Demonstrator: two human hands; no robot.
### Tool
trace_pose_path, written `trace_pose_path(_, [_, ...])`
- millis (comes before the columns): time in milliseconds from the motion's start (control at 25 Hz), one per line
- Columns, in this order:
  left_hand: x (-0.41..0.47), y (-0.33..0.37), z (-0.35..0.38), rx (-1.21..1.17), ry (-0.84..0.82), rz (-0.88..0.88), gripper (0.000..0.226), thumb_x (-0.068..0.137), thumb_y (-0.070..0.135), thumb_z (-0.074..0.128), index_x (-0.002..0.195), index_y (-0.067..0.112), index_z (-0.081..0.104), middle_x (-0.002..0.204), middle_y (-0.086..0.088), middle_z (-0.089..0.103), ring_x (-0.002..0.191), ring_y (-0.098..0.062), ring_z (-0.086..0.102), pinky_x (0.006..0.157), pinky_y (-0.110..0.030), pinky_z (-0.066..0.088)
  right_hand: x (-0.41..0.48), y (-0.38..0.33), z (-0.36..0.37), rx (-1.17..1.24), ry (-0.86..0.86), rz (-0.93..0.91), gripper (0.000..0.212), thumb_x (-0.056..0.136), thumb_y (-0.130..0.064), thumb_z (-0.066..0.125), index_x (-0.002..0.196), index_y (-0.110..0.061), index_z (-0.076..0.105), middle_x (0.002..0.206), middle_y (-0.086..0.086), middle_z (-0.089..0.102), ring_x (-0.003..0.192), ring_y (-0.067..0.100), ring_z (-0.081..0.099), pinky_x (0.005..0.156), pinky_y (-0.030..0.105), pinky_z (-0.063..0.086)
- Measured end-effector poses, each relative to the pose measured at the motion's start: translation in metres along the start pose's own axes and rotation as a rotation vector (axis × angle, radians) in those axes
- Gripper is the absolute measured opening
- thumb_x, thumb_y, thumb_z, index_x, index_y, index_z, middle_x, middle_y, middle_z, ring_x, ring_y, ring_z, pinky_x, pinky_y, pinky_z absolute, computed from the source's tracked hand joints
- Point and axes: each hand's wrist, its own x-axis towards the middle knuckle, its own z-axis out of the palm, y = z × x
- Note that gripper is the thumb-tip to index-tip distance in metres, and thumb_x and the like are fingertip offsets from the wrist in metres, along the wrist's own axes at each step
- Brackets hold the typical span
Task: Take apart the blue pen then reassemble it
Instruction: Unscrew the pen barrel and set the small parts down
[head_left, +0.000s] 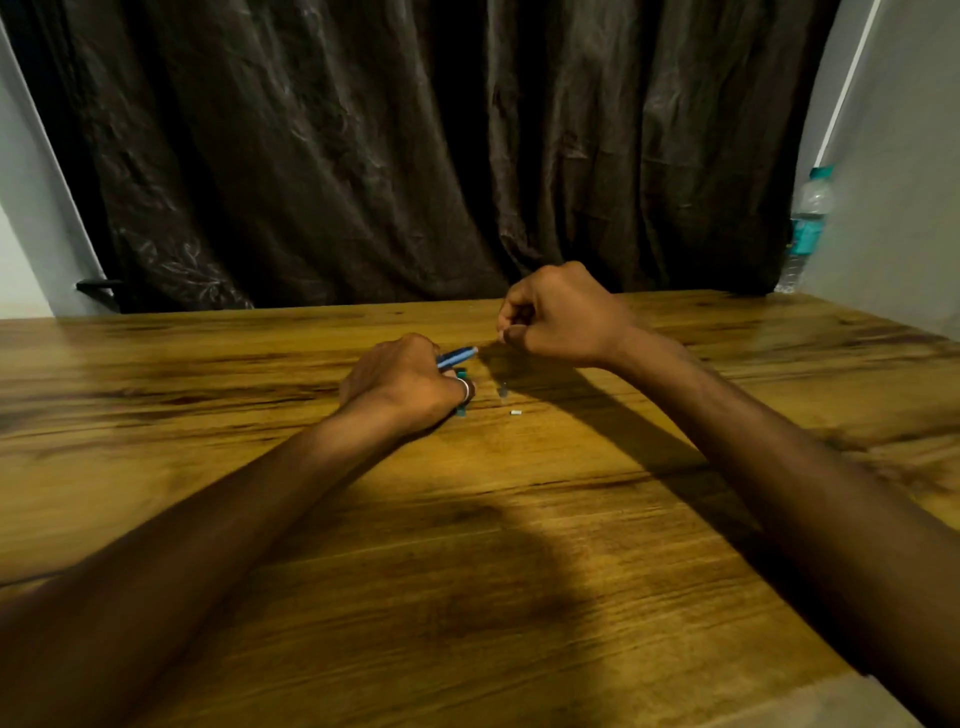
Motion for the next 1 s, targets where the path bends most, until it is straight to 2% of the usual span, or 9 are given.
trace_pose_path(160, [0.002, -0.010, -0.014, -0.013, -0.068, -0.002, 0.021, 0.082, 0.041, 0.071, 0.089, 0.021, 0.072, 0.075, 0.002, 0.065, 0.075, -0.018, 0.062, 0.059, -0.029, 0.045, 0.000, 0.000, 0.003, 0.008, 0.015, -0.013, 0.008, 0.084, -0.016, 0.070, 0.086, -0.017, 0.078, 0.086, -0.004, 0.076, 0.082, 0.008, 0.067, 0.080, 0.034, 0.057])
trace_pose_path(320, [0.004, -0.020, -0.020, -0.088, -0.095, -0.015, 0.017, 0.086, 0.039, 0.071, 0.091, 0.023, 0.071, 0.077, 0.002, 0.065, 0.072, -0.013, 0.058, 0.058, -0.028, 0.041, 0.000, -0.002, 0.006, 0.007, 0.001, -0.011, 0.008, 0.084, -0.019, 0.071, 0.088, -0.018, 0.078, 0.085, -0.004, 0.076, 0.082, 0.009, 0.068, 0.079, 0.037, 0.058])
trace_pose_path(440, [0.007, -0.026, -0.018, -0.223, -0.129, -0.025, 0.014, 0.084, 0.032, 0.075, 0.093, 0.022, 0.073, 0.083, 0.001, 0.071, 0.077, -0.015, 0.064, 0.063, -0.031, 0.050, 0.001, -0.003, 0.007, 0.018, 0.004, 0.000, 0.007, 0.085, -0.020, 0.071, 0.088, -0.020, 0.077, 0.085, -0.005, 0.075, 0.082, 0.008, 0.067, 0.079, 0.037, 0.058])
trace_pose_path(520, [0.010, -0.029, -0.016, -0.267, -0.142, -0.025, 0.016, 0.082, 0.029, 0.078, 0.096, 0.023, 0.074, 0.090, 0.002, 0.073, 0.085, -0.015, 0.067, 0.076, -0.035, 0.054, 0.000, -0.005, 0.007, 0.044, -0.006, 0.001, 0.006, 0.085, -0.018, 0.072, 0.088, -0.020, 0.077, 0.086, -0.006, 0.075, 0.082, 0.007, 0.067, 0.080, 0.035, 0.058])
trace_pose_path(640, [0.012, -0.030, -0.019, -0.339, -0.143, -0.005, 0.012, 0.084, 0.028, 0.076, 0.093, 0.021, 0.074, 0.086, 0.002, 0.071, 0.084, -0.015, 0.063, 0.072, -0.029, 0.048, 0.000, -0.007, 0.009, 0.112, -0.015, 0.035, 0.007, 0.085, -0.018, 0.073, 0.089, -0.019, 0.079, 0.088, -0.006, 0.077, 0.083, 0.004, 0.068, 0.080, 0.026, 0.056])
trace_pose_path(760, [0.010, -0.027, -0.027, -0.507, -0.148, 0.007, 0.009, 0.084, 0.019, 0.075, 0.093, 0.020, 0.074, 0.092, -0.001, 0.073, 0.088, -0.015, 0.066, 0.081, -0.029, 0.051, 0.001, -0.010, 0.011, 0.269, -0.022, 0.110, 0.014, 0.084, -0.017, 0.075, 0.098, -0.019, 0.079, 0.088, -0.007, 0.076, 0.078, -0.002, 0.067, 0.072, 0.013, 0.051])
trace_pose_path(800, [0.009, -0.026, -0.030, -0.543, -0.157, 0.015, 0.008, 0.085, 0.017, 0.075, 0.091, 0.021, 0.074, 0.091, -0.001, 0.073, 0.085, -0.014, 0.065, 0.077, -0.025, 0.051, 0.001, -0.012, 0.011, 0.336, -0.028, 0.126, 0.018, 0.084, -0.015, 0.076, 0.102, -0.018, 0.078, 0.087, -0.007, 0.076, 0.077, -0.002, 0.067, 0.070, 0.011, 0.051])
trace_pose_path(920, [0.008, -0.025, -0.037, -0.582, -0.188, 0.060, 0.011, 0.086, 0.012, 0.073, 0.093, 0.020, 0.073, 0.087, -0.003, 0.072, 0.080, -0.014, 0.065, 0.069, -0.021, 0.051, 0.001, -0.017, 0.014, 0.525, -0.057, 0.156, 0.019, 0.086, -0.009, 0.073, 0.104, -0.014, 0.076, 0.088, 0.003, 0.077, 0.083, 0.014, 0.074, 0.066, 0.017, 0.053])
trace_pose_path(1000, [0.009, -0.026, -0.040, -0.562, -0.185, 0.078, 0.012, 0.086, 0.013, 0.073, 0.095, 0.020, 0.074, 0.092, -0.006, 0.075, 0.088, -0.019, 0.069, 0.081, -0.031, 0.055, 0.000, -0.020, 0.015, 0.613, -0.071, 0.162, 0.015, 0.088, -0.005, 0.070, 0.100, -0.011, 0.075, 0.088, 0.012, 0.077, 0.084, 0.023, 0.075, 0.064, 0.021, 0.055])
